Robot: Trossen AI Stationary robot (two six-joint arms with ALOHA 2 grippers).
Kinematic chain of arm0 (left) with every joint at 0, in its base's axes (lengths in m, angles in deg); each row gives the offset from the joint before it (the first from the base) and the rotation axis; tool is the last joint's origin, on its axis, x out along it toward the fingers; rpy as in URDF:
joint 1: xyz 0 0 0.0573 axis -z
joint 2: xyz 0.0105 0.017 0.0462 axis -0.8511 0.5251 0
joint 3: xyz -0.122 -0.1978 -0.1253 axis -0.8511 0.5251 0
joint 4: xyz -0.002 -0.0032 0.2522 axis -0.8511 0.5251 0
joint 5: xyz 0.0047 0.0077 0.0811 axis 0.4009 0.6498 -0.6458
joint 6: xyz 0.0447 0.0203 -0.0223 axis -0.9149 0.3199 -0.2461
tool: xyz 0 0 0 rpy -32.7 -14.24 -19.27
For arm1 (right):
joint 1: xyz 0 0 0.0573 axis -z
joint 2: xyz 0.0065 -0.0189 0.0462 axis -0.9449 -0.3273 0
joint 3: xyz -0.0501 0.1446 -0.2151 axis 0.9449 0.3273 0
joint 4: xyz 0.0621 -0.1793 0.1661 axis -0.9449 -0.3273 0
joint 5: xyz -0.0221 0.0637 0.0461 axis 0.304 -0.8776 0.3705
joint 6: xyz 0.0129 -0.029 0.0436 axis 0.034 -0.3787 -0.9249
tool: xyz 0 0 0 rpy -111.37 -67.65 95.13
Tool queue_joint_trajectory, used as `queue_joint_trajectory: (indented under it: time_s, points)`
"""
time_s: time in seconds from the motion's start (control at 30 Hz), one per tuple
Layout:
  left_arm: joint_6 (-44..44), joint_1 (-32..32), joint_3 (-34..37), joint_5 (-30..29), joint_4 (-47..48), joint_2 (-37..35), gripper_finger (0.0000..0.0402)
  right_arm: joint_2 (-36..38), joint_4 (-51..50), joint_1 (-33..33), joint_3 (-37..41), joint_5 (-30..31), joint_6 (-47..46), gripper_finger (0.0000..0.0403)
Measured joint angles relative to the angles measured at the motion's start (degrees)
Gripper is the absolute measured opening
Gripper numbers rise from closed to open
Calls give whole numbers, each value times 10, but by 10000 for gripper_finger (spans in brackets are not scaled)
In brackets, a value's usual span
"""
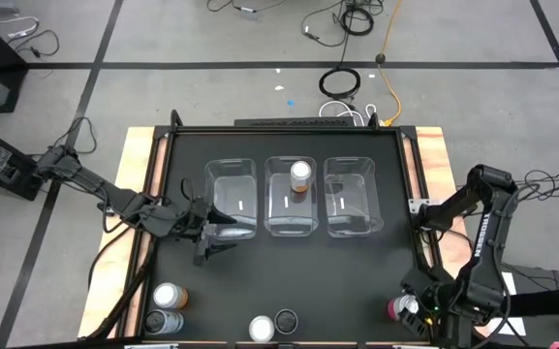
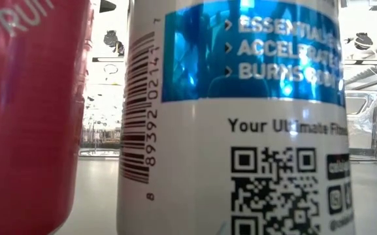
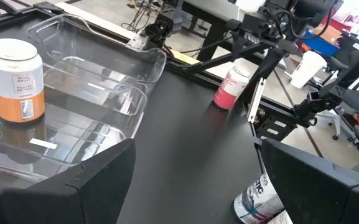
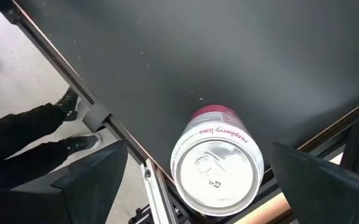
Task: Sort soda cans
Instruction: Put the right pink soda can into the right transparent bin
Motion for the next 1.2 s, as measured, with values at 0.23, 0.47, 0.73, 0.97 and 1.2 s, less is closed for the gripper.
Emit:
queue_joint_trajectory:
  time_s: [0.23,0.47,0.73,0.97,1.2]
  points:
    - [0,0,0,0,1,0,354,-36,-26,-2,0,-57,-10,384]
    - [0,0,0,-11,1,0,354,-58,-4,-2,0,-63,1,384]
    - [0,0,0,-12,1,0,354,-89,3,-2,0,-76,18,380]
    - [0,0,0,-12,0,0,354,-101,12,-3,0,-89,17,356]
    - [0,0,0,-12,0,0,354,-101,12,-5,0,-91,10,289]
